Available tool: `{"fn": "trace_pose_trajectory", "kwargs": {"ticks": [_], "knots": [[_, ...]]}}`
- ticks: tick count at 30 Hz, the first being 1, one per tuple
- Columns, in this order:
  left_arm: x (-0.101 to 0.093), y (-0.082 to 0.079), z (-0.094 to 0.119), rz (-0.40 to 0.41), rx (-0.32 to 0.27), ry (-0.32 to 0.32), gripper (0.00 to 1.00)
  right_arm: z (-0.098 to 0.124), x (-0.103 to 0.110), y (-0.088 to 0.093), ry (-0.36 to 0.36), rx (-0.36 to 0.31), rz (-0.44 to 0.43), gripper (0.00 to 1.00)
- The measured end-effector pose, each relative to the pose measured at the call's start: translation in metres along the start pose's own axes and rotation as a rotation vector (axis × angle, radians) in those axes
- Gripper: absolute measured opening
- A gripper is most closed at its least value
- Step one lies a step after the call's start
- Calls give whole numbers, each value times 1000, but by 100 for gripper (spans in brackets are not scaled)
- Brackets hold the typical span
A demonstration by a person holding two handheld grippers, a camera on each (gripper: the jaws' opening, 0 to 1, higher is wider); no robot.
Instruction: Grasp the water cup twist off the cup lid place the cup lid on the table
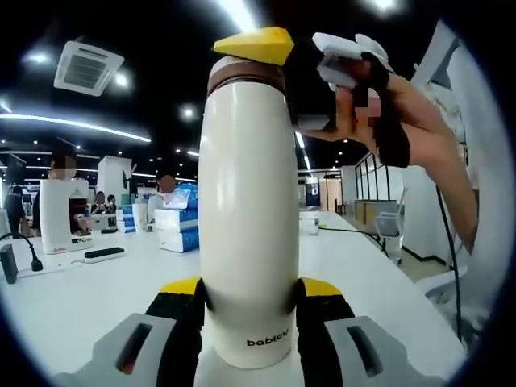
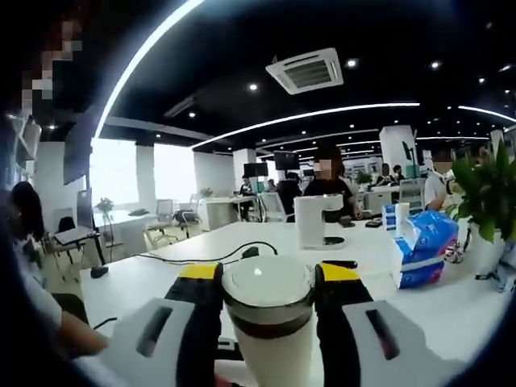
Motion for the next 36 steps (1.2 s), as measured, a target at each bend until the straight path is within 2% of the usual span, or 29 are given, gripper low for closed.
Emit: {"fn": "trace_pose_trajectory", "kwargs": {"ticks": [8, 17, 22, 31, 32, 33, 36], "knots": [[0, 0, 0, -2, 0, 2, 46, -2, 1, 0, -170, 79, 32, 47], [-1, 0, 0, -6, -1, 2, 46, -2, 2, 1, -235, 121, 62, 47], [0, 0, 0, -2, 1, 1, 46, -3, 1, 0, -319, 144, 73, 47], [0, 0, 0, -3, 0, 1, 46, -3, 3, 1, -408, 180, 135, 46], [-1, 0, -1, -5, -1, 5, 46, -5, 0, 1, -388, 178, 205, 46], [-1, 0, 0, -2, 0, 0, 46, -2, 7, 2, -416, 190, 188, 46], [-1, 1, 1, -4, -1, 1, 46, -1, 4, -1, -434, 193, 203, 46]]}}
Point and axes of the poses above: the point that each gripper's makers call its tool centre point, and the gripper's own axes: z roughly backward along the fingers, x roughly to its left, y roughly out of its underside, the point moved 3 cm from there along z, roughly backward along the fingers, and after that the axes turned 1 degree about z, right-handed, at the moved point
